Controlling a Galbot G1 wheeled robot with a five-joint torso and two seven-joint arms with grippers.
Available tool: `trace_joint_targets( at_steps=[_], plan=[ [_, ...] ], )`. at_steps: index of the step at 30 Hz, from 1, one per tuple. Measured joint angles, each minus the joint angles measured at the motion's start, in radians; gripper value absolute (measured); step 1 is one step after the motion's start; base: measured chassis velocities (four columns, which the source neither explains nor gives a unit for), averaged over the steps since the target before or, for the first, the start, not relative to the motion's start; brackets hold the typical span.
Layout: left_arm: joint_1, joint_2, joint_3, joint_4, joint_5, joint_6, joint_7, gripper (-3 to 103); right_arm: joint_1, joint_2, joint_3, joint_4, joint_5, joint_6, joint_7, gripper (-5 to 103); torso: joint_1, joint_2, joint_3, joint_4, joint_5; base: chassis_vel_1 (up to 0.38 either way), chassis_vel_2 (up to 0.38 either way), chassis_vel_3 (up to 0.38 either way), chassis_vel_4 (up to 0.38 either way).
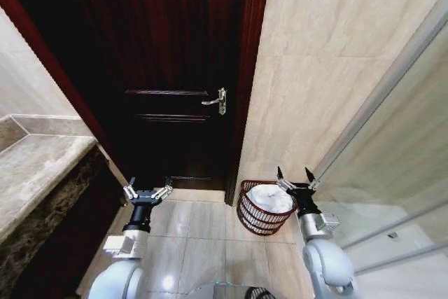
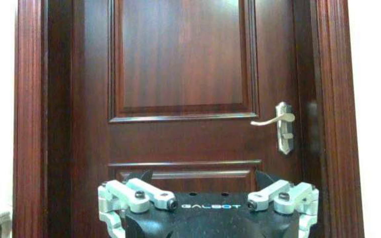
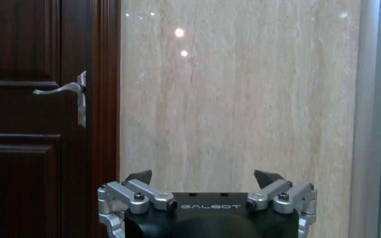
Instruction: Discard the used towel into the hamper.
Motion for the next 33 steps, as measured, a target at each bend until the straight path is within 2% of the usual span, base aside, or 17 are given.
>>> trace_joint_targets(
  at_steps=[33],
  plan=[
    [-0.002, -0.002, -0.002, -0.004, -0.004, -0.001, 0.016, 100, 0.012, -0.009, 0.005, 0.008, 0.007, -0.023, 0.001, 100, 0.048, 0.106, 0.058, 0.0, 0.0, 0.0, 0.0, 0.0, 0.0]
  ],
)
